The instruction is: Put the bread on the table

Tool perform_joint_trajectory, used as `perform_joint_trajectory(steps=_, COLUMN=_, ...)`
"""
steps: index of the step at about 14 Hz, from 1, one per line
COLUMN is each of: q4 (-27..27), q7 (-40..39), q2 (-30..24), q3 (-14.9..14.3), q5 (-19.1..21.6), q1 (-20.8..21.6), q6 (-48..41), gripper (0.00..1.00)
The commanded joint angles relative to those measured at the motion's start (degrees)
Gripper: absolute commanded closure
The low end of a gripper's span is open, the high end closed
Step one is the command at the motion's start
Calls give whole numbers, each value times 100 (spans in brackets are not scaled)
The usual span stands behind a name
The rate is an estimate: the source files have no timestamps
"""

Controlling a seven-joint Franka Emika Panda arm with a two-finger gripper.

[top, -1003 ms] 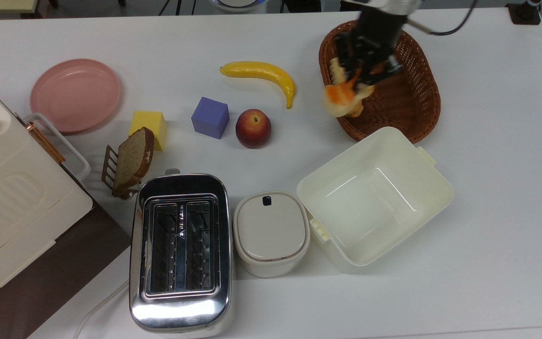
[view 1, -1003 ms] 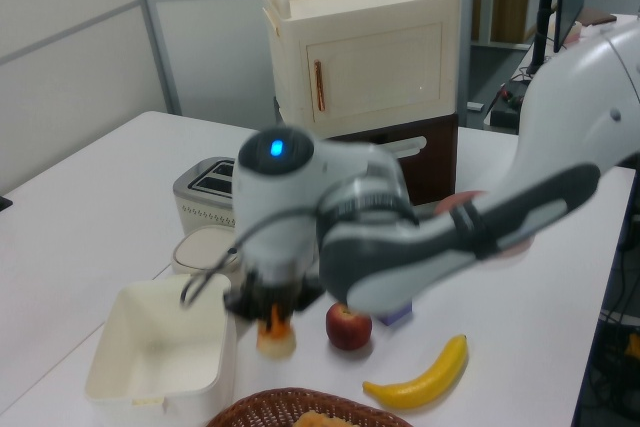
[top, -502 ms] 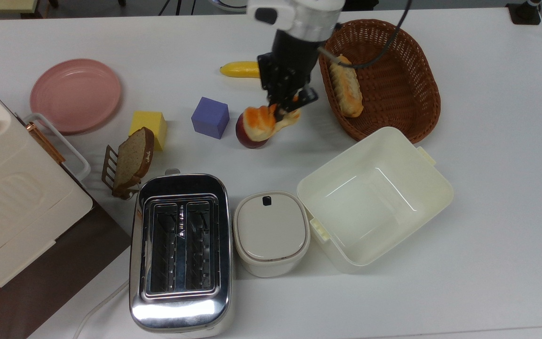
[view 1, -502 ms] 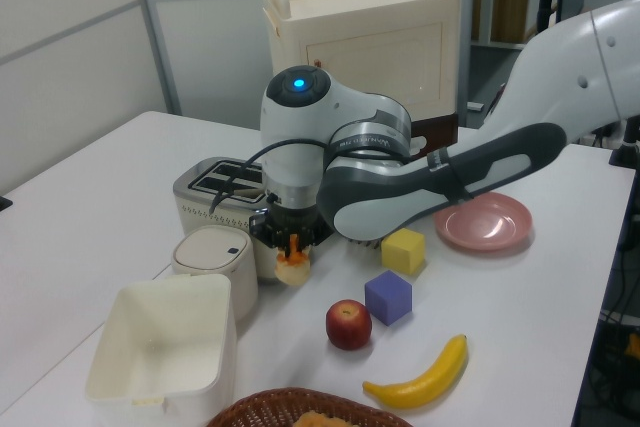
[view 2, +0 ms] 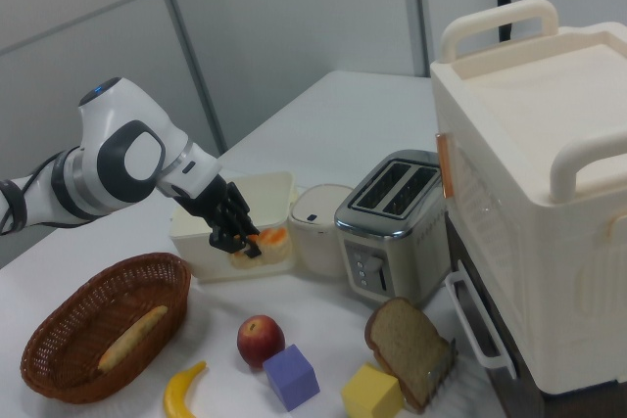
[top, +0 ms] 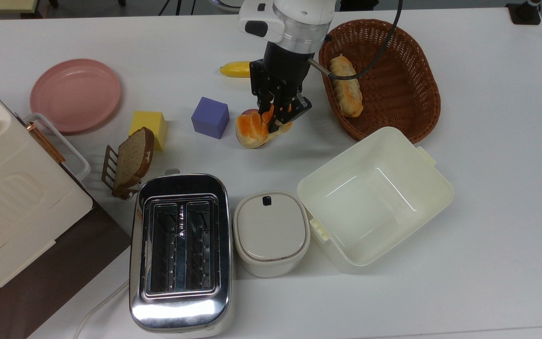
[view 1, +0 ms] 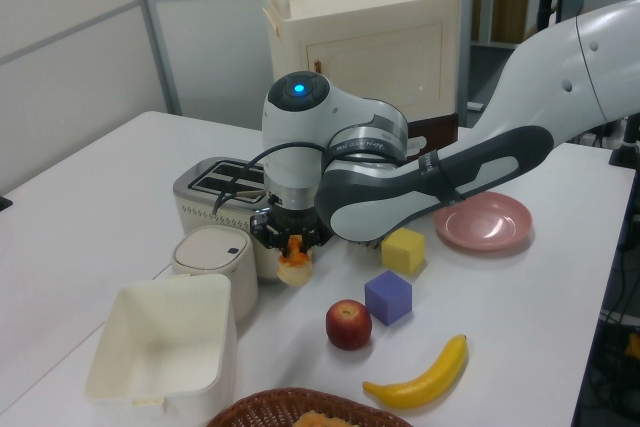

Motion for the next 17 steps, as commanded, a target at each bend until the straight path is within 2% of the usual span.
perform_joint_trajectory(steps=1, q4=41, q7=-99, q2=-10, q3=-15, q5=162, q1=-1, q6=17, gripper=0)
perform_joint_trajectory(steps=9, q4=50, q7=-178, q2=-132, q3=-6, q5=179, q1=-97, q6=-53, gripper=0)
perform_joint_trajectory(steps=11, q4=50, q7=-754, q2=-387, q3=37, q5=319, q1=-272, q6=-359, gripper=0)
perform_joint_trajectory(steps=12, q4=76, q7=-1419, q2=-545, q3=46, q5=616, q1=-343, q6=-770, gripper=0)
perform_joint_trajectory(steps=14, q4=383, q7=-3437, q2=-835, q3=38, q5=1196, q1=-492, q6=-2155, gripper=0)
perform_joint_trajectory(steps=16, q4=883, q7=-5808, q2=-1046, q3=29, q5=1348, q1=-877, q6=-3702, gripper=0)
perform_joint_trajectory(steps=17, q4=998, q7=-6447, q2=-1143, q3=20, q5=1340, q1=-1071, q6=-3918, gripper=0)
